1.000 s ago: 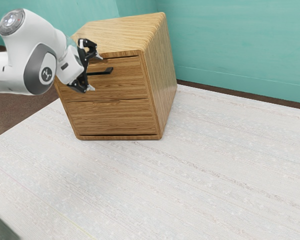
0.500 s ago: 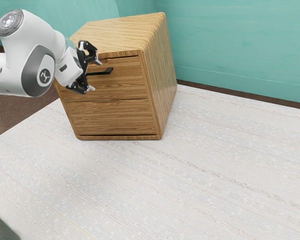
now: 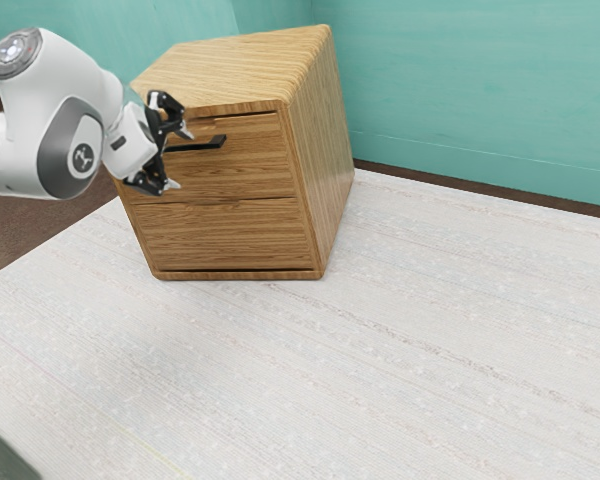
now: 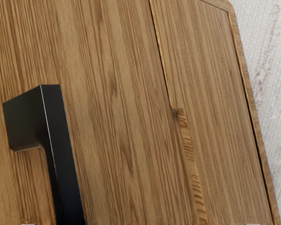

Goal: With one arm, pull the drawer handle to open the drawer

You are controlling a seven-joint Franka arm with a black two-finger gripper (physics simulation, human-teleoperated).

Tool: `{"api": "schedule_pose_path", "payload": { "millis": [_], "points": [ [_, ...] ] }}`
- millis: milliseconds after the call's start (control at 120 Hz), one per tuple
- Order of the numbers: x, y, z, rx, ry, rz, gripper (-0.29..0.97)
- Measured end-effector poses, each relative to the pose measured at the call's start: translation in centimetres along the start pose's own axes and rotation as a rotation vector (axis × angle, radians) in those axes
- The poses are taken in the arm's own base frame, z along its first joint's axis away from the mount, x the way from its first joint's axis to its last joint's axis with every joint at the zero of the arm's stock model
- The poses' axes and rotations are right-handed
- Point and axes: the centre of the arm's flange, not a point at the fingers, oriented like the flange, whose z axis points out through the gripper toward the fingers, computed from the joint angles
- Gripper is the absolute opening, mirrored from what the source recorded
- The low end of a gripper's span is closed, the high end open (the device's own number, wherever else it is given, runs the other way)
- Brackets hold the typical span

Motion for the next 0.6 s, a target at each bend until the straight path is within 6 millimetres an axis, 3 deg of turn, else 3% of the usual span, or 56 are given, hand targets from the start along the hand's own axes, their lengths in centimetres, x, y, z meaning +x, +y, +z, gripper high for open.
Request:
{"api": "schedule_pose_path", "payload": {
  "millis": [225, 600],
  "points": [
    [-1.6, 0.9, 1.5, -0.029, -0.016, -0.02, 0.6],
    [-1.5, 0.9, 1.6, -0.031, -0.015, -0.018, 0.61]
  ]
}}
